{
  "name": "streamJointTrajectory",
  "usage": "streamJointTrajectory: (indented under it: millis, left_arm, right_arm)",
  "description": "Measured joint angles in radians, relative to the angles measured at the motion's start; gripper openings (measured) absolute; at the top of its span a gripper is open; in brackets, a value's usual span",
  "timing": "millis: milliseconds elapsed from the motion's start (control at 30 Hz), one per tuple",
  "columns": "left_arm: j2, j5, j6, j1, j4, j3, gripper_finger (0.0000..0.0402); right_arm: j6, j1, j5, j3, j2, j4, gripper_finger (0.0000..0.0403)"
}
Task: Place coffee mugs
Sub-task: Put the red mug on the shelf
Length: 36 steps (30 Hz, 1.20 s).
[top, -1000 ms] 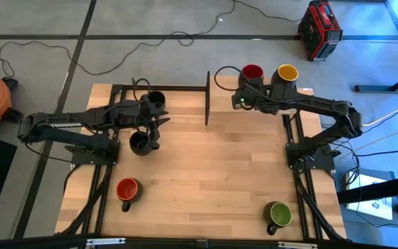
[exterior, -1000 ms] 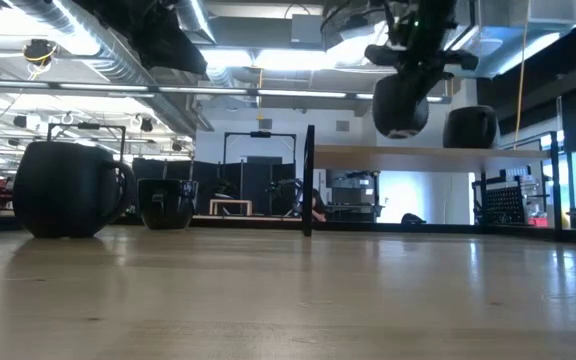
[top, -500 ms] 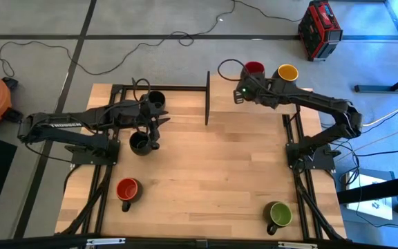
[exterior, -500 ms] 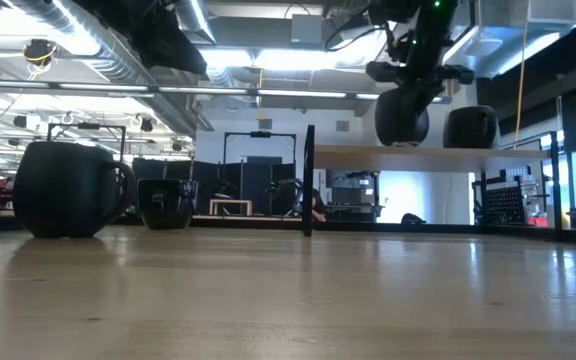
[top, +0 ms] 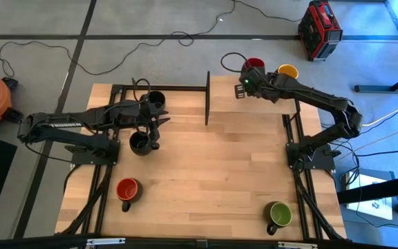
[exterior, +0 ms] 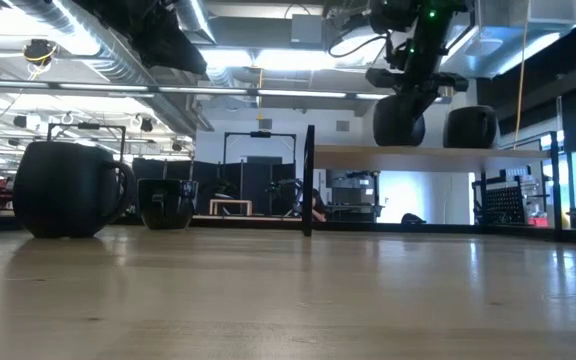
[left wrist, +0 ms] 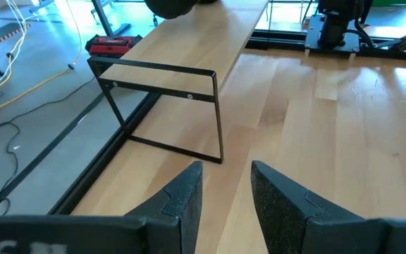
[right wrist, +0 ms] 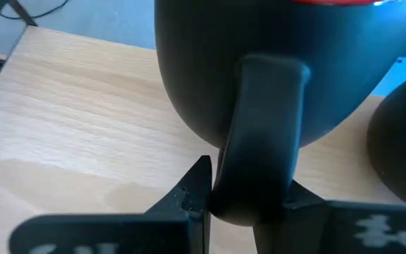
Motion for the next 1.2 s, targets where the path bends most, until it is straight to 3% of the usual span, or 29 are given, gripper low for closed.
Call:
streamJointTrajectory:
  millis: [333,1200]
  left_arm:
    - [0.0,0.0,0.0,0.0,0.0,0.0,0.0116]
    - [0.0,0.0,0.0,0.0,0.022,0.0,0.0116]
  right_arm:
    - [0.0,0.003,-0.006,-0.083,0.002,0.106,0.0046]
    - [0.002,0.003,-0.031,-0.067,-0.003,0.04,0.0051]
